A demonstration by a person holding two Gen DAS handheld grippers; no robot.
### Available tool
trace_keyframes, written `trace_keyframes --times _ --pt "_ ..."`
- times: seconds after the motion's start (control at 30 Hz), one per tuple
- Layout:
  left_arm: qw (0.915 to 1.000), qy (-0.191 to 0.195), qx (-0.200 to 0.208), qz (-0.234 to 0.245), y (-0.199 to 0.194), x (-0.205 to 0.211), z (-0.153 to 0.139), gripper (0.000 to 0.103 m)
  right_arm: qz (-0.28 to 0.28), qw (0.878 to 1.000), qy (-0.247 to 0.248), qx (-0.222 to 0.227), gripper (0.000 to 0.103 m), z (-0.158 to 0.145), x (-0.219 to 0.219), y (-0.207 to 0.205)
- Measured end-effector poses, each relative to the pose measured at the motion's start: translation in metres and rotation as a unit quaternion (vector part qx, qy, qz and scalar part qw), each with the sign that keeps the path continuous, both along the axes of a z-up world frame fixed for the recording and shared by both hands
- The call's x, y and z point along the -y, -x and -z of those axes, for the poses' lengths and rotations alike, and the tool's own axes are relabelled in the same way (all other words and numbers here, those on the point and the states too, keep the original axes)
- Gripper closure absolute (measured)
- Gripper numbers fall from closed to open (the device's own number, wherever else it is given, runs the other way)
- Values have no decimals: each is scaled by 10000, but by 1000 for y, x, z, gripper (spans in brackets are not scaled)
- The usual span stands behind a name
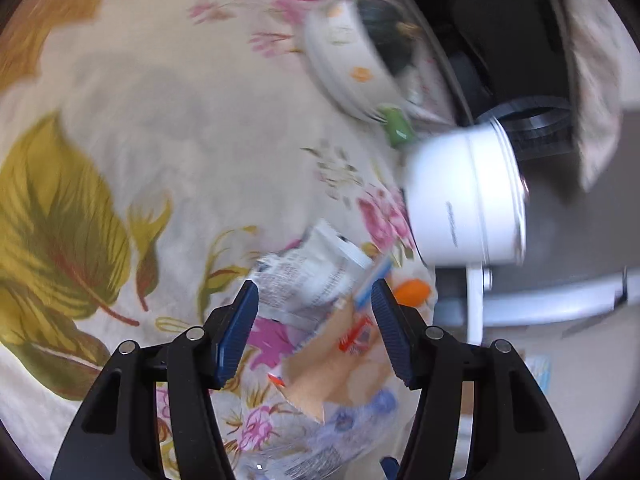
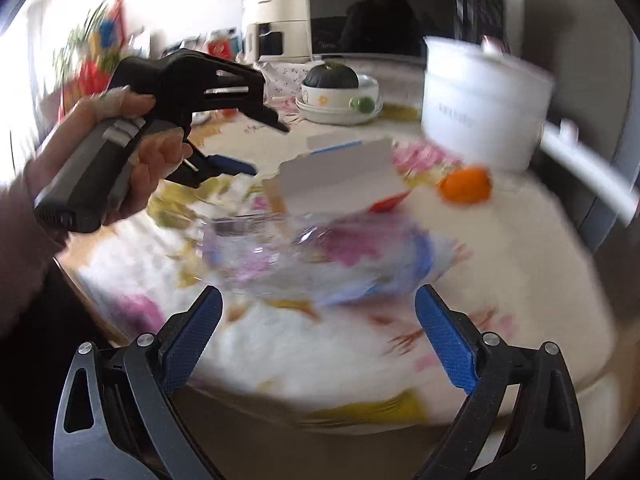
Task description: Collect trash
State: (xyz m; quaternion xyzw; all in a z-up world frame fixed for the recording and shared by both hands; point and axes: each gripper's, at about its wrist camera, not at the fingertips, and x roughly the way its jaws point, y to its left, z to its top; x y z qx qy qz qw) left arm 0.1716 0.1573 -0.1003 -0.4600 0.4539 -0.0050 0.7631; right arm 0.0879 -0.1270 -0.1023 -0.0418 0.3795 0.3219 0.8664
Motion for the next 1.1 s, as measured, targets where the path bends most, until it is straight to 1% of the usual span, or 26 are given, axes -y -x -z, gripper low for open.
trace_keyframes --times 0.03,0.07,0.13,0.2,0.23,0.3,0.37,0.4,0.43,0.5,0.53,0.57,0.6,0.63,0.67,0.7,0.73,0.83,0.93,1.0,1.07,1.1 --pt "9995 -144 19 283 -4 7 -5 43 94 9997 -159 -155 10 2 1 -1" --pt "9987 -203 43 459 -6 13 -8 43 164 9990 -300 -271 10 3 2 -3" --pt "9973 -232 192 669 -5 26 -14 43 334 9953 -700 -573 10 2 6 -6" --pt "9942 -440 340 921 -6 38 -23 43 501 9906 -1021 -760 10 2 12 -7" --pt "9906 -635 463 1123 -7 47 -30 43 591 9879 -1155 -851 10 3 15 -8" --pt "9845 -858 656 1378 -9 61 -38 43 795 9821 -1366 -1028 9 6 23 -9" --pt "9760 -1059 762 1741 -12 80 -43 43 976 9778 -1423 -1187 9 11 30 -11" --pt "9729 -1149 740 1866 -15 87 -42 43 1044 9767 -1420 -1225 9 13 33 -12" --pt "9688 -1330 675 1979 -19 97 -39 43 1092 9756 -1417 -1269 9 15 36 -13" --pt "9624 -1776 524 1990 -23 108 -32 46 1158 9719 -1473 -1422 9 20 40 -15" --pt "9599 -1898 482 2008 -24 111 -28 56 1167 9706 -1511 -1468 9 21 42 -16" --pt "9570 -1980 432 2077 -27 114 -24 75 1168 9695 -1547 -1497 9 22 42 -17" --pt "9547 -2023 403 2143 -28 116 -21 86 1157 9694 -1561 -1501 9 21 42 -18" --pt "9520 -2091 403 2198 -28 118 -19 91 1129 9699 -1572 -1481 9 20 39 -19" --pt "9492 -2223 451 2181 -26 118 -19 98 1108 9702 -1577 -1469 9 19 38 -21" --pt "9469 -2328 512 2158 -24 118 -21 101 1051 9706 -1585 -1476 9 18 34 -23" --pt "9454 -2399 661 2103 -21 117 -26 102 1025 9704 -1586 -1503 9 17 31 -25" --pt "9468 -2340 1161 1881 -9 107 -50 102 1095 9672 -1658 -1583 7 18 23 -34" --pt "9478 -2202 1720 1535 5 89 -82 102 1171 9631 -1682 -1743 7 19 16 -42" --pt "9462 -2182 2034 1252 17 75 -102 102 1282 9591 -1632 -1925 7 21 8 -50" --pt "9417 -2248 2349 868 30 57 -123 102 1382 9554 -1523 -2120 7 23 -4 -59" --pt "9399 -2273 2440 736 35 50 -129 102 1412 9545 -1497 -2157 7 23 -9 -61"
